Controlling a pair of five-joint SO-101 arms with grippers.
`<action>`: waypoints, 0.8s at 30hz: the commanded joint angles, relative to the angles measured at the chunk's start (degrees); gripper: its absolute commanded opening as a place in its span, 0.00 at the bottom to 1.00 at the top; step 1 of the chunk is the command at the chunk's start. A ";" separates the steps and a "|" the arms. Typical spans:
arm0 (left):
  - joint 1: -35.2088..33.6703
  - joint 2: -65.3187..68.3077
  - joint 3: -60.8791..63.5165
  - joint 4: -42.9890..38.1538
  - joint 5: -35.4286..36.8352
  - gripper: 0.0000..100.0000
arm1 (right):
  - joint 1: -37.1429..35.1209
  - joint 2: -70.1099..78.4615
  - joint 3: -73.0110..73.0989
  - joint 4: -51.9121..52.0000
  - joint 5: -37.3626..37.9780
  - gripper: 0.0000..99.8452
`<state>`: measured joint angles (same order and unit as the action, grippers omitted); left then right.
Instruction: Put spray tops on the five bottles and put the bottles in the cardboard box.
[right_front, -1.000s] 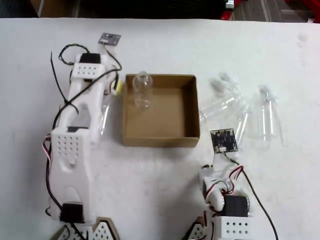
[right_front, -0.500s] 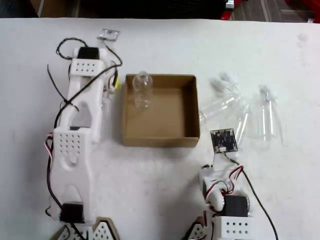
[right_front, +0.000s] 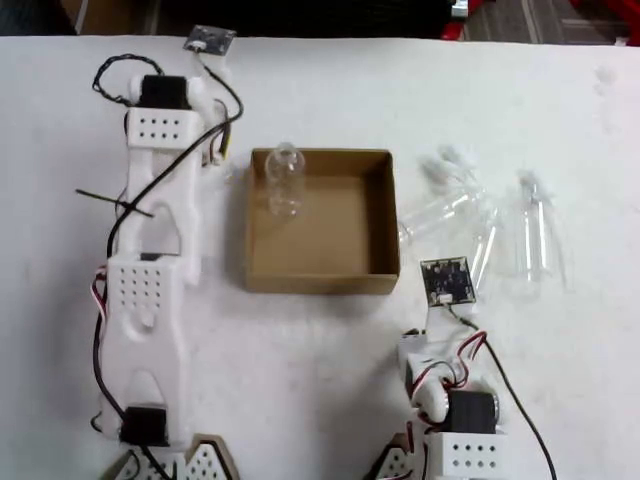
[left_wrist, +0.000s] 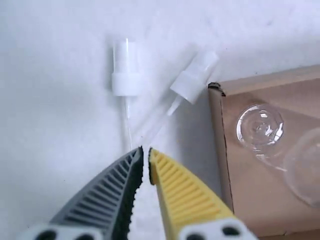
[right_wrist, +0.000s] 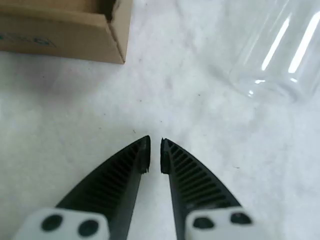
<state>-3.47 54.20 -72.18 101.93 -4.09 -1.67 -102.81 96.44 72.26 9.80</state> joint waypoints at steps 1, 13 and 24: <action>0.92 -2.77 -1.49 0.62 0.79 0.02 | 0.31 -0.31 0.44 0.40 -0.18 0.02; -4.44 -20.62 1.05 0.70 -1.14 0.02 | 0.31 -0.31 0.44 0.40 -0.18 0.02; -20.88 -61.93 46.42 0.35 -26.90 0.17 | 0.31 -0.31 0.44 0.40 -0.18 0.02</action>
<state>-19.30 4.44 -38.95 101.93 -23.78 -1.67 -102.81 96.44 72.26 9.80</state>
